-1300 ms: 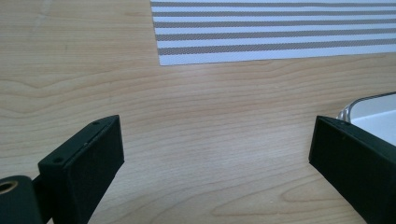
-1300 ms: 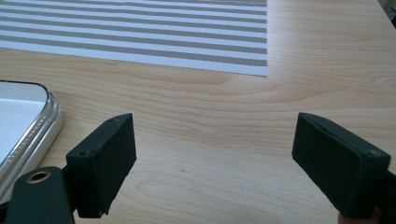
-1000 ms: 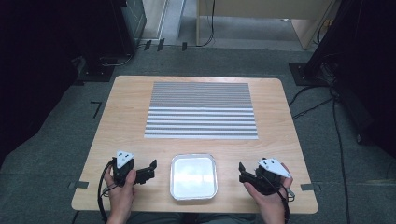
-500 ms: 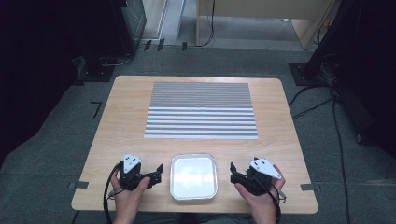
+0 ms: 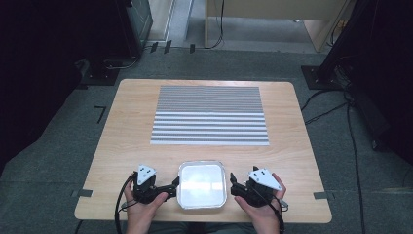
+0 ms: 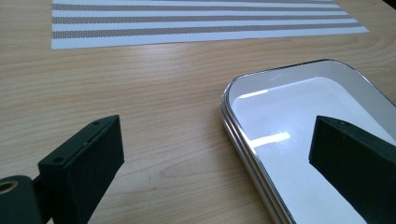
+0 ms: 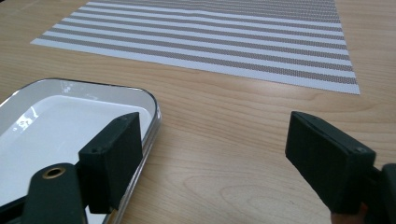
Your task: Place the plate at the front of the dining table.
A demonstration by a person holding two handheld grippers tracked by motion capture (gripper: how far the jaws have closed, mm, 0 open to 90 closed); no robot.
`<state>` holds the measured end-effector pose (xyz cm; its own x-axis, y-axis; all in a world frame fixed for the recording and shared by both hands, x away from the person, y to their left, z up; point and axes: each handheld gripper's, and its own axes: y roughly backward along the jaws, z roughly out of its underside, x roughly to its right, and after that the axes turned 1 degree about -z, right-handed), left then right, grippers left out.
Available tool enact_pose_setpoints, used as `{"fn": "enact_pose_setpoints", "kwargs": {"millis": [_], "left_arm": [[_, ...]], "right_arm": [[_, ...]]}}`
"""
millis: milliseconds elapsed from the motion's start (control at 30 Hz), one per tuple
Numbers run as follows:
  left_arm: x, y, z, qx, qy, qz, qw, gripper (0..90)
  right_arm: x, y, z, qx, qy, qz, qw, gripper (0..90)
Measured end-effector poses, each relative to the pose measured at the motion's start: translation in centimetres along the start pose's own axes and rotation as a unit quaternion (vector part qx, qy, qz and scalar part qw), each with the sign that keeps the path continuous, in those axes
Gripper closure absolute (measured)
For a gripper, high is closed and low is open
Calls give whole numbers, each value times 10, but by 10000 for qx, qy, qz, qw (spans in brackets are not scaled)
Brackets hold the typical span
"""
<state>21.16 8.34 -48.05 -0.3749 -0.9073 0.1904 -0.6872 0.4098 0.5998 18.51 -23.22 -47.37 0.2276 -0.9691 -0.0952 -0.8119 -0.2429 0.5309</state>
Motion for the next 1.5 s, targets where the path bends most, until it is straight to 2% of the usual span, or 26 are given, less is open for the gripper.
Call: {"fn": "enact_pose_setpoints", "kwargs": {"millis": [300,600,733,900,1067,1133,1167,1300,1400,1467,1500], "left_arm": [[7,-2,3,-50,-17,57,10000,30],[14,-6,7,-210,-90,-7,9997,31],[18,-8,9,-253,-117,6,9996,31],[22,-10,11,-317,-152,3,9994,36],[26,-12,13,-347,-207,-3,9992,67],[30,-12,15,-302,-223,-163,9992,162],[30,-12,15,-317,-251,-139,9991,166],[34,-13,18,-302,-268,-167,9990,293],[36,-13,19,-254,-280,-189,9991,379],[36,-13,20,-234,-303,-228,9990,434],[36,-13,20,-221,-291,-229,9991,467]], "right_arm": [[-7,-1,2,15,18,-91,10000,243],[-13,-4,7,-59,94,-106,9999,309],[-15,-3,7,16,75,-232,9997,381],[-16,-4,8,-14,34,-621,9981,505],[-17,-6,10,-6,-114,-768,9970,580],[-18,-7,11,-23,-137,-786,9968,598],[-19,-8,11,-38,-143,-804,9967,608],[-20,-12,13,-126,-176,-903,9957,630],[-20,-15,14,-186,-123,-844,9962,644],[-20,-17,14,-153,-122,-899,9958,666],[-19,-18,15,-57,-239,-971,9950,687]]}}
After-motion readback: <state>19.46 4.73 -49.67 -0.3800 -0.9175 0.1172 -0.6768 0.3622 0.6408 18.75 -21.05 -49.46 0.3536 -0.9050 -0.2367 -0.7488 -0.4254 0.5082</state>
